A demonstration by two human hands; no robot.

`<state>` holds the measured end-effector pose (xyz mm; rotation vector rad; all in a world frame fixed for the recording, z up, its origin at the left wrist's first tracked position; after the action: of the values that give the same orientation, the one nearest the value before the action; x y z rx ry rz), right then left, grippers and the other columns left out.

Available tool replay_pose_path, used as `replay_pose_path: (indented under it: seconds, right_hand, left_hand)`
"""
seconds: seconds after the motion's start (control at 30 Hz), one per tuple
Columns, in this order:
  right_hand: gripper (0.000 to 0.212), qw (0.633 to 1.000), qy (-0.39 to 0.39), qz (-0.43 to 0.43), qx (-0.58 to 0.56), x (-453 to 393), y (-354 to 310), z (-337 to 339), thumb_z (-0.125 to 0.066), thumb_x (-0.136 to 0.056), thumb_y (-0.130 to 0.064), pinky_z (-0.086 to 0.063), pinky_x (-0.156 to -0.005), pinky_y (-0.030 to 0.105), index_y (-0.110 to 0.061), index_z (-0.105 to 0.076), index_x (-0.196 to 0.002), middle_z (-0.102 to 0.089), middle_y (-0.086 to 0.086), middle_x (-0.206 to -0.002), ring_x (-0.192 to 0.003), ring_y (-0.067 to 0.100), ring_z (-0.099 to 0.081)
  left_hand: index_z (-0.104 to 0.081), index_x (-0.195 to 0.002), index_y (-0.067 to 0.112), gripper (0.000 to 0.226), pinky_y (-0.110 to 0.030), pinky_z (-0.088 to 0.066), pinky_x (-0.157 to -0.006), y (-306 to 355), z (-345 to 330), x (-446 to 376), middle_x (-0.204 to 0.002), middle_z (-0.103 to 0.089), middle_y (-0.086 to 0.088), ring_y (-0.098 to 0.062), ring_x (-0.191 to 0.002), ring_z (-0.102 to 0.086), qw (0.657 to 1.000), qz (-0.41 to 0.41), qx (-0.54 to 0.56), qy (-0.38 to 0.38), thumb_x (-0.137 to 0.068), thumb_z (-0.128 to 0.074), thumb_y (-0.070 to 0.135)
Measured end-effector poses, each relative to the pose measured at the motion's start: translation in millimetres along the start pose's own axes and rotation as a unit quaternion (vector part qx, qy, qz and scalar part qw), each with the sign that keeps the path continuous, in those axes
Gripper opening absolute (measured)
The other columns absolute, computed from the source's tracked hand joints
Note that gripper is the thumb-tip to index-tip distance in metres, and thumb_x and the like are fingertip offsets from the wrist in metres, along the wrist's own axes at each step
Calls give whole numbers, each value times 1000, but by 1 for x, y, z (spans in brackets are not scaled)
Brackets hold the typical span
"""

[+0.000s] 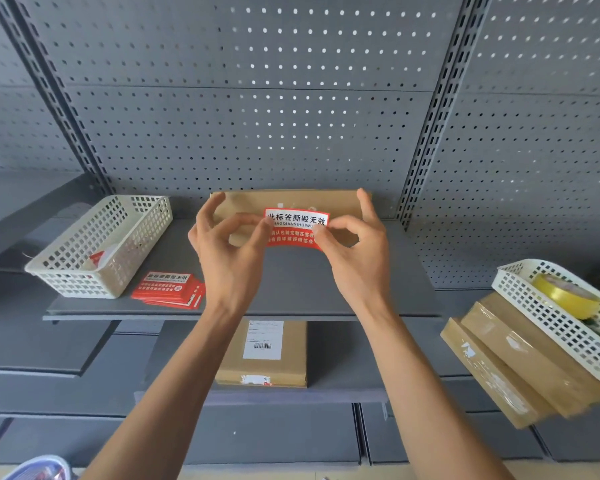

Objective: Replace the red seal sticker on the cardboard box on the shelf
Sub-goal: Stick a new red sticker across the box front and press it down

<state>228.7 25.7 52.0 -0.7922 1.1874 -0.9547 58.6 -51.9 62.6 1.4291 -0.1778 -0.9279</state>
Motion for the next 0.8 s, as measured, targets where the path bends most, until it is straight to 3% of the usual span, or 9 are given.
replay_pose_path:
  seconds: [0.27, 0.37, 0.5, 0.67, 0.8]
  right_hand:
    - [9, 999, 38, 10, 28, -15, -3, -9, -77, -84, -22, -26, -120, 41, -21, -75, -75, -32, 2, -164, -153, 19, -23]
    - [10, 997, 43, 1, 64, -16, -3, -12, -76, -85, -27, -23, -116, 30, -22, -75, -77, -27, -3, -167, -151, 18, -20]
    - [13, 994, 60, -9, 96, -19, -5, -16, -74, -86, -28, -26, -105, 28, -21, -72, -75, -26, -5, -166, -147, 19, -22]
    - [17, 988, 80, -3, 135, -20, -6, -21, -73, -85, -31, -39, -105, 50, -25, -66, -71, -28, -5, -164, -145, 25, -24]
    - [19, 985, 84, -8, 151, -20, -6, -22, -74, -85, -34, -43, -100, 53, -22, -66, -72, -28, -6, -164, -143, 26, -25]
  left_hand:
    - [-72, -71, 36, 15, -51, -29, -114, -4, -6, -12, -133, -49, 22, -9, -131, -33, 999, 23, -21, 33, -83, -76, 43]
    - [-71, -68, 35, 20, -51, -29, -111, -2, -7, -15, -132, -48, 20, -8, -127, -33, 998, 22, -49, 39, -83, -75, 47]
    - [-74, -70, 32, 19, -45, -29, -105, -3, -11, -18, -132, -47, 18, -10, -125, -33, 996, 16, -75, 46, -82, -74, 46]
    - [-72, -67, 32, 19, -41, -25, -100, -4, -15, -20, -129, -47, 16, -14, -126, -34, 995, 25, -81, 59, -81, -75, 43]
    - [-72, -66, 30, 18, -49, -31, -103, -4, -16, -23, -127, -46, 14, -17, -125, -34, 993, 40, -88, 67, -79, -75, 41]
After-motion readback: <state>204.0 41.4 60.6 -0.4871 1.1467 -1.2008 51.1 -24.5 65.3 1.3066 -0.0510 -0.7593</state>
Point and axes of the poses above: each hand's wrist, its own x-axis away from the middle knuckle, its own z-axis out of the back of the hand, y = z × x, the point moved 4 cm from there along -x, towards the middle knuckle
